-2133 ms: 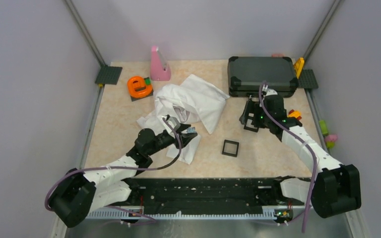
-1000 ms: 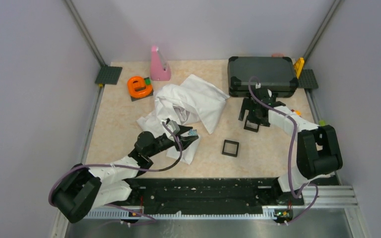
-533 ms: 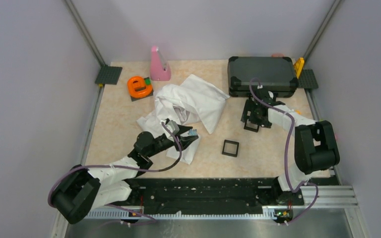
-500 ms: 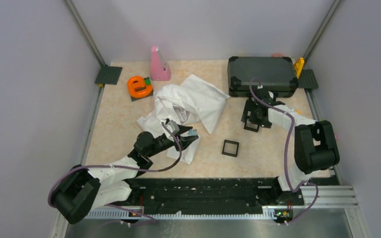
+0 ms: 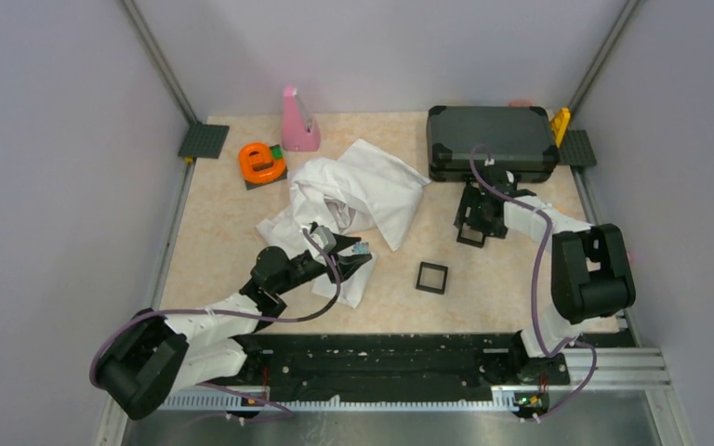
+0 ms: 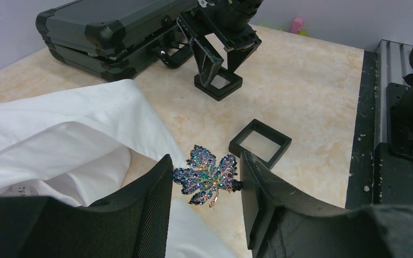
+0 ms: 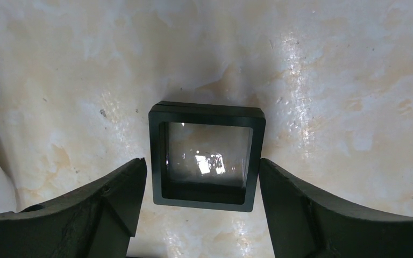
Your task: Remove the brooch from the garment
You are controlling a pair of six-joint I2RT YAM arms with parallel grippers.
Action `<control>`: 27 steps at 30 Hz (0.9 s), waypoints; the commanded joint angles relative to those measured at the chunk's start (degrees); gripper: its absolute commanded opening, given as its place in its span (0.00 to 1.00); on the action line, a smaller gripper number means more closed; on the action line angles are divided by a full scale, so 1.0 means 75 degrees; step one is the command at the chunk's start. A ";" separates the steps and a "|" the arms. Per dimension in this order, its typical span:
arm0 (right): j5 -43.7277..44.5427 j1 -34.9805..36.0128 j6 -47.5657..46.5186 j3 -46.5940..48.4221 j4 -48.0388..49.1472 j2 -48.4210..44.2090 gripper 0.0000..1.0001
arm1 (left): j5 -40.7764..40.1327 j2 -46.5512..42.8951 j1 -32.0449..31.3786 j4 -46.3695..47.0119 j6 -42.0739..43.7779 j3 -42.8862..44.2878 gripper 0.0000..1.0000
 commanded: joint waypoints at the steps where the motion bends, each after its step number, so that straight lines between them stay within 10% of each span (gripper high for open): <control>1: -0.0092 -0.0059 0.0067 0.0300 0.0198 0.0132 0.77 | 0.0069 -0.0136 -0.0014 0.0286 0.0039 -0.0034 0.25; 19: -0.0253 -0.0061 -0.0027 0.0373 0.0166 0.0243 0.66 | 0.0070 -0.0187 -0.0017 0.0215 0.0063 -0.0033 0.25; 27: -0.3415 -0.0040 -0.0330 -0.0076 0.0955 -0.0611 0.49 | 0.0119 -0.0022 -0.0014 0.0234 0.0058 0.0013 0.25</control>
